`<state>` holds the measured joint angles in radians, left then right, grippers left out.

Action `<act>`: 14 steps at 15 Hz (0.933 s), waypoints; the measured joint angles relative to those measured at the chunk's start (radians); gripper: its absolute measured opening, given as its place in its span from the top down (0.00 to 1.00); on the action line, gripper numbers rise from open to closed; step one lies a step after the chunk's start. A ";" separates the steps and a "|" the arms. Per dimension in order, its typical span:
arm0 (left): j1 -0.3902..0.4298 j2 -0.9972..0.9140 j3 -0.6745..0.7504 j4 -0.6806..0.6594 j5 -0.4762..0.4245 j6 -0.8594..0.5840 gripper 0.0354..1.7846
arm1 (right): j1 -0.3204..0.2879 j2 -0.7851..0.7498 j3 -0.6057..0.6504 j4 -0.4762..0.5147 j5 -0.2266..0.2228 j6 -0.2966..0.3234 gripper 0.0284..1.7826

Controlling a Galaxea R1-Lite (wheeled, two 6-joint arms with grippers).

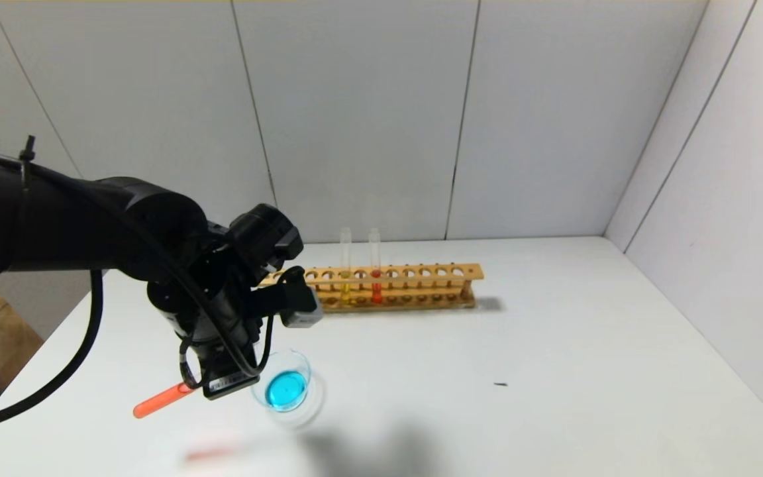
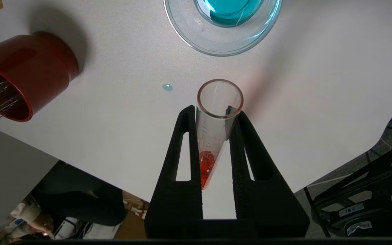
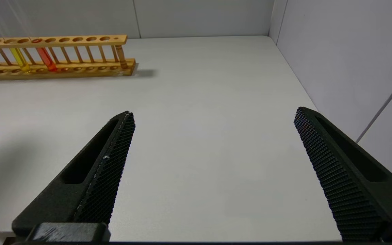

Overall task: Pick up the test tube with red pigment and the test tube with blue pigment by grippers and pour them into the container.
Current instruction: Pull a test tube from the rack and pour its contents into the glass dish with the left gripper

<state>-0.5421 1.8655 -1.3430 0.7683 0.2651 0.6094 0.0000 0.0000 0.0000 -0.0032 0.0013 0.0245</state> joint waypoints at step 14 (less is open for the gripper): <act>0.016 0.217 -0.207 0.253 0.174 0.029 0.85 | 0.000 0.000 0.000 0.000 0.000 0.000 0.04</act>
<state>-0.5266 2.0826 -1.5504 1.0213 0.4387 0.6379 0.0000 0.0000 0.0000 -0.0028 0.0009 0.0245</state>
